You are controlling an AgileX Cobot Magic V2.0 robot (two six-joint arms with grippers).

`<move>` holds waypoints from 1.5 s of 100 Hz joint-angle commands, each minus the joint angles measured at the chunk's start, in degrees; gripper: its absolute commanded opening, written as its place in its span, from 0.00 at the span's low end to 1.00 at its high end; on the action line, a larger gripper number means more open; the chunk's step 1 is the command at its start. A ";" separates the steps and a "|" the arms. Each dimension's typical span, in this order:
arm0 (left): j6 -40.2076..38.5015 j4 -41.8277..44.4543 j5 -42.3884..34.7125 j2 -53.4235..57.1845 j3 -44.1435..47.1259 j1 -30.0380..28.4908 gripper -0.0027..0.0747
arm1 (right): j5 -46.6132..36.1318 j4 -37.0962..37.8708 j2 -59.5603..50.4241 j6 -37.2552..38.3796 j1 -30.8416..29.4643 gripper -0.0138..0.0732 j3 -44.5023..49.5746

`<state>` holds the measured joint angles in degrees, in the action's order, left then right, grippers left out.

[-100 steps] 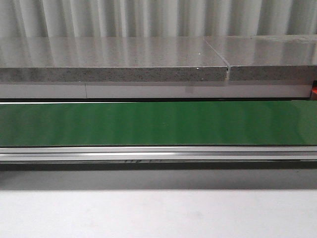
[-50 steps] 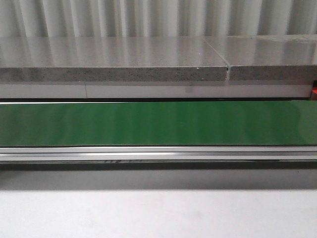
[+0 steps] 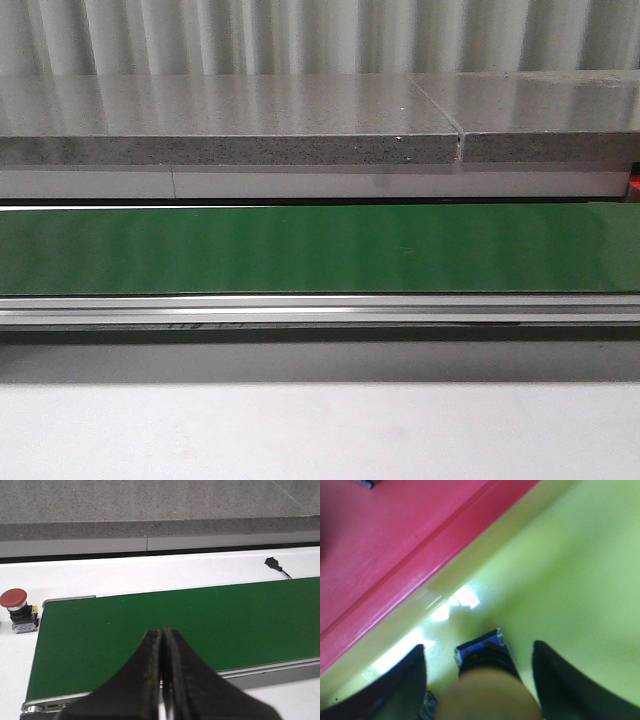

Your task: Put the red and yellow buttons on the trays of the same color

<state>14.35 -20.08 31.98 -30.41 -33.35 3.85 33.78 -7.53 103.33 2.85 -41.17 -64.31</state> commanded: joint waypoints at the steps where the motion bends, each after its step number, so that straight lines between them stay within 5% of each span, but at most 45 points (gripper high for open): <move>1: 0.13 -1.30 -3.68 -0.14 -1.54 0.35 0.01 | -1.02 -0.61 -3.07 -0.09 -0.13 0.81 -1.13; 50: 0.13 -1.30 -3.68 -0.14 -1.54 0.35 0.01 | -2.83 -1.75 -16.28 -0.09 1.29 0.82 -1.39; 109: 0.13 -1.30 -3.68 -0.14 -1.54 0.35 0.01 | -3.29 -1.23 -37.14 -9.69 32.40 0.82 1.96; 139: 0.13 -1.30 -3.68 -0.14 -1.54 0.35 0.01 | -0.13 -1.08 -48.45 -11.36 34.63 0.81 10.98; 150: 0.13 -1.30 -3.68 -0.14 -1.54 0.35 0.01 | 0.02 -1.08 -52.23 -11.36 34.63 0.74 14.50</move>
<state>14.35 -20.08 31.98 -30.41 -33.35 3.85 36.60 -8.70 54.38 -7.82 -6.64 -50.40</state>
